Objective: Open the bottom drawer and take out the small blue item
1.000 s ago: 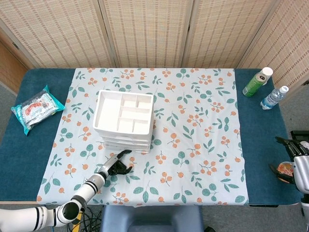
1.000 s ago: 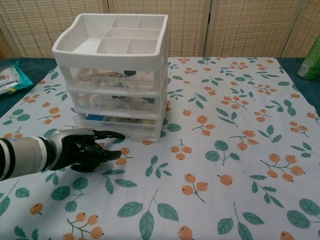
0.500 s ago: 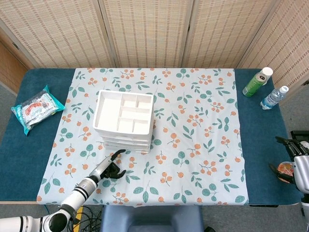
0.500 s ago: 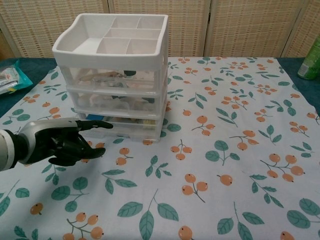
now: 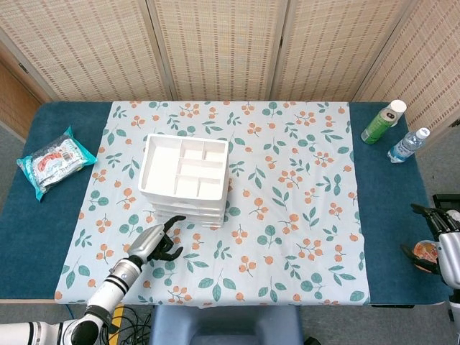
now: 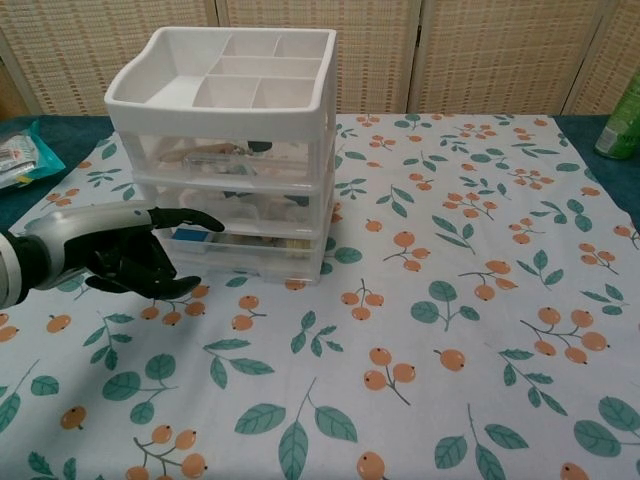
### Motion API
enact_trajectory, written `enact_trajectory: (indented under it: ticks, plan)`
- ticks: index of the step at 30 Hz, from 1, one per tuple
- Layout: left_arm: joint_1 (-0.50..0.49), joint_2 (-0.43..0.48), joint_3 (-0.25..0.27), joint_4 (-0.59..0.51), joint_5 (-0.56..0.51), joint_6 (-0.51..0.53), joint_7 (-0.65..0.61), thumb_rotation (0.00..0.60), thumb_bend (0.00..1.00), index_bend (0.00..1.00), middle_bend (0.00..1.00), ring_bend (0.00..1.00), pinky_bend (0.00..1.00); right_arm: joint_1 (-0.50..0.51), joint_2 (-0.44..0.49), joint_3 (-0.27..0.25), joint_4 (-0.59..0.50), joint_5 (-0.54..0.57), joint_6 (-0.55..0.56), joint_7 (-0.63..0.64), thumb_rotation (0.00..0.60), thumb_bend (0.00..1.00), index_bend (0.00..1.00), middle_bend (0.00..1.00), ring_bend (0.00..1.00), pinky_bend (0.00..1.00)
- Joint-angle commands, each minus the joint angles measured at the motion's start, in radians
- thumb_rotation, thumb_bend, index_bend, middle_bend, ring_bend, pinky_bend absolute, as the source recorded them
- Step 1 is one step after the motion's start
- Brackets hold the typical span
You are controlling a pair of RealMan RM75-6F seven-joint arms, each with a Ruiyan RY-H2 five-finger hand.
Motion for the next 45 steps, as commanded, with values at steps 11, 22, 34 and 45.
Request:
enact_trajectory:
  ticks: [11, 22, 34, 45]
  plan:
    - [-0.06, -0.052, -0.005, 0.059, -0.112, 0.005, 0.114, 0.6, 0.4, 0.12, 0.96, 1.0, 1.0, -0.006, -0.001, 0.001, 0.008, 0.008, 0.003, 0.008, 0.6, 0.21, 0.18, 0.29, 0.27, 0.36]
    - [-0.101, -0.093, -0.005, 0.104, -0.164, 0.014, 0.188, 0.6, 0.4, 0.19, 0.96, 1.0, 1.0, -0.005, -0.004, 0.001, 0.014, 0.01, -0.001, 0.012, 0.6, 0.21, 0.18, 0.29, 0.27, 0.36]
    - [-0.096, -0.085, 0.019, 0.068, -0.142, 0.048, 0.227, 0.6, 0.4, 0.29, 0.96, 1.0, 1.0, -0.003, -0.005, 0.003, 0.019, 0.012, -0.006, 0.019, 0.6, 0.21, 0.18, 0.29, 0.27, 0.36]
    - [-0.064, -0.043, 0.063, -0.017, -0.081, 0.079, 0.244, 0.6, 0.4, 0.31, 0.96, 1.0, 1.0, -0.001, -0.008, 0.001, 0.021, 0.009, -0.009, 0.02, 0.6, 0.21, 0.18, 0.29, 0.27, 0.36]
